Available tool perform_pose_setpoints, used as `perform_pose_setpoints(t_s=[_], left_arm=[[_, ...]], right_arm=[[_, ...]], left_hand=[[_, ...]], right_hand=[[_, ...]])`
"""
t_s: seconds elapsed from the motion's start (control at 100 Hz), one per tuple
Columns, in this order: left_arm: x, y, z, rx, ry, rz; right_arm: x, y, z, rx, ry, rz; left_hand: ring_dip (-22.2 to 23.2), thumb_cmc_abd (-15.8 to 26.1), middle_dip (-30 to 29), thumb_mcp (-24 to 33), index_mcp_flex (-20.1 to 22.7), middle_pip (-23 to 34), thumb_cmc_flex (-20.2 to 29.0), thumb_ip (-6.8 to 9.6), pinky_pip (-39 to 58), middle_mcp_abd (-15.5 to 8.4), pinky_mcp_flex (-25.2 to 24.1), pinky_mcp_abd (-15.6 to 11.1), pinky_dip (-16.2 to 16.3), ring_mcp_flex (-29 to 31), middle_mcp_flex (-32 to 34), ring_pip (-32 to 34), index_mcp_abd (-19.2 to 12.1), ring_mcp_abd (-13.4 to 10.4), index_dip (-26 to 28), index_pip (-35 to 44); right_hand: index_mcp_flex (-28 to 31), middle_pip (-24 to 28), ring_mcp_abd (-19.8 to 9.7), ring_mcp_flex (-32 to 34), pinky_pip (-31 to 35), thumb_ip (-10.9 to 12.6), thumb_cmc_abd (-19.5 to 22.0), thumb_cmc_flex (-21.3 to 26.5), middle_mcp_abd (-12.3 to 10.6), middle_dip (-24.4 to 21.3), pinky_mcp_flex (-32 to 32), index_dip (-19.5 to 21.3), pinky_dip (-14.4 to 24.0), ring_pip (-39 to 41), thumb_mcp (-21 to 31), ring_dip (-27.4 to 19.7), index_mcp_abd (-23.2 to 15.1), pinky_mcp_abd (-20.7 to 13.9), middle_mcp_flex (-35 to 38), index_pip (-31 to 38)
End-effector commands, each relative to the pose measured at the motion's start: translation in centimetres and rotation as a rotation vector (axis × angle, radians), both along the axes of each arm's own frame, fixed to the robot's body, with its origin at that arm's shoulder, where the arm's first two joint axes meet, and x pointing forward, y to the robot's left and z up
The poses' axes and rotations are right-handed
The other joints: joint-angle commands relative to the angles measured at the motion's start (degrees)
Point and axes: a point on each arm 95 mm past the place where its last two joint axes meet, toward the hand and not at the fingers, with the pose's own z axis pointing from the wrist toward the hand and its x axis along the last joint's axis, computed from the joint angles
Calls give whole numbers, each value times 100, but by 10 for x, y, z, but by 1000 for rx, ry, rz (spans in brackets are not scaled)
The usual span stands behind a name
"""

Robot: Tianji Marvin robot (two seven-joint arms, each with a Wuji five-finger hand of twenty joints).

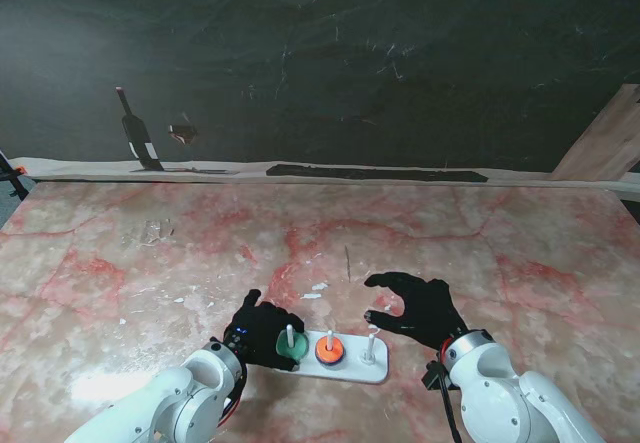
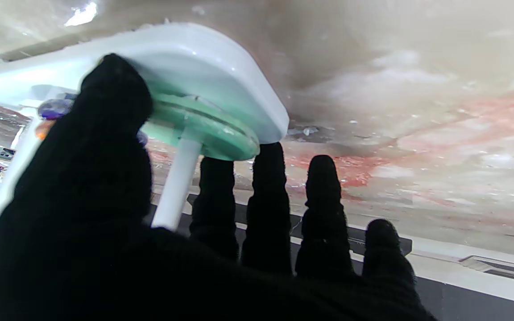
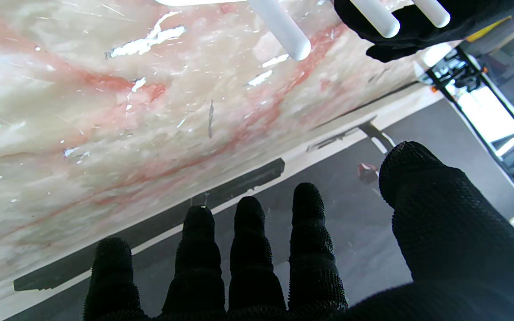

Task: Move the three rings of the Hanoi Tower from the left rod to the right rod

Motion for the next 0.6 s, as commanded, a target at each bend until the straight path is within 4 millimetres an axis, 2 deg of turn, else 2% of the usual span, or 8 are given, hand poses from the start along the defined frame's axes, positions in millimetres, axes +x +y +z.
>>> perform_pose_setpoints(t_s=[0.0, 0.59], left_arm=[[-7, 7, -16, 32, 40, 10], [-7, 9, -14, 20, 21, 13]], right_arm=[[-2, 2, -2, 7, 6, 5], [-2, 2, -2, 18, 7, 8]], left_hand=[[59, 262, 182, 445, 1016, 280, 821, 96, 6, -191, -51, -35, 137, 139, 249, 106, -351, -95, 255, 1184], [46, 325, 152, 437, 1053, 266, 423, 212, 73, -113, -37, 30, 100, 185, 319, 95, -78, -52, 70, 1103]], right_hand=[[-21, 3, 27, -50, -123, 19, 127, -119, 14, -46, -52, -52, 140, 23, -120, 47, -23, 8, 43, -3], [-41, 0, 32, -47, -103, 23, 166, -166, 25, -48, -49, -61, 166, 24, -117, 52, -27, 8, 47, -13]])
